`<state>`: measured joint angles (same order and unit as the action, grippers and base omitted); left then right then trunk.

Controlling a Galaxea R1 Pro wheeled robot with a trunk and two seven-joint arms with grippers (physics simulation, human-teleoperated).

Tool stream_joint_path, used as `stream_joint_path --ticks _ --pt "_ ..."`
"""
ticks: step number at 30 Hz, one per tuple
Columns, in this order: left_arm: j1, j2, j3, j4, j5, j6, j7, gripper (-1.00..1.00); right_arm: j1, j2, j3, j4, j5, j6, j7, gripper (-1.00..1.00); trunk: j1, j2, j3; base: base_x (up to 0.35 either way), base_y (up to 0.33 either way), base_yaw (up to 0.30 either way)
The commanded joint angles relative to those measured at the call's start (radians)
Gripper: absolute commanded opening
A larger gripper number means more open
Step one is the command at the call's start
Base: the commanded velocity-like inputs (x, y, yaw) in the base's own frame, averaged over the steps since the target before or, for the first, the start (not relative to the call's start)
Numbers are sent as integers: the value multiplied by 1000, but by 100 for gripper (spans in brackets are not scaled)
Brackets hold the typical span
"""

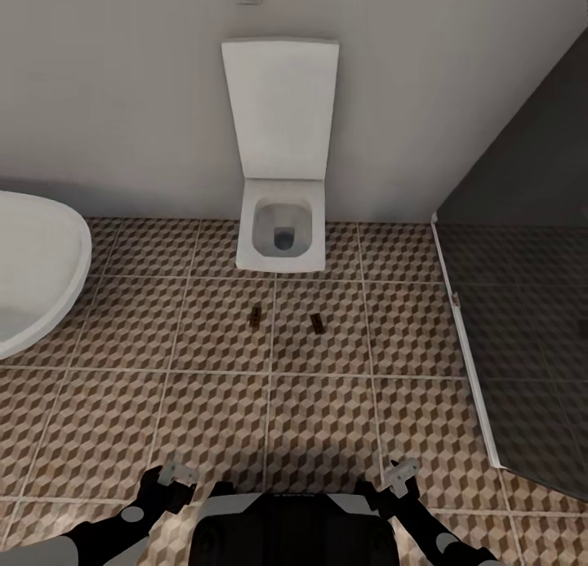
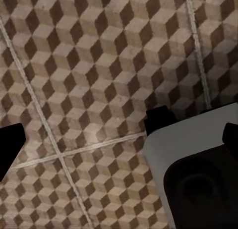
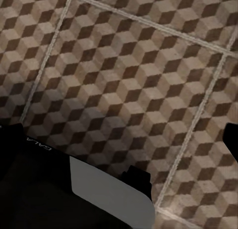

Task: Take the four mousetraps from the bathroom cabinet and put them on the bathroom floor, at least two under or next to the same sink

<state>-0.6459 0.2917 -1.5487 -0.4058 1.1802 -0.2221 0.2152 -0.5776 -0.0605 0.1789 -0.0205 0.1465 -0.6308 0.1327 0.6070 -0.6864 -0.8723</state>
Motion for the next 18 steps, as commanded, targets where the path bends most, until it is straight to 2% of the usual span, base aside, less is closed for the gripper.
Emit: stream_joint_path --ticks 1,18 --pt "1 1 -9 -2 7 -6 8 100 0 -1 0 1 3 -3 0 100 -4 6 3 0 0 0" --pt "14 1 -10 4 13 -9 8 100 28 -1 0 1 3 -6 -2 100 -69 125 56 0 0 0"
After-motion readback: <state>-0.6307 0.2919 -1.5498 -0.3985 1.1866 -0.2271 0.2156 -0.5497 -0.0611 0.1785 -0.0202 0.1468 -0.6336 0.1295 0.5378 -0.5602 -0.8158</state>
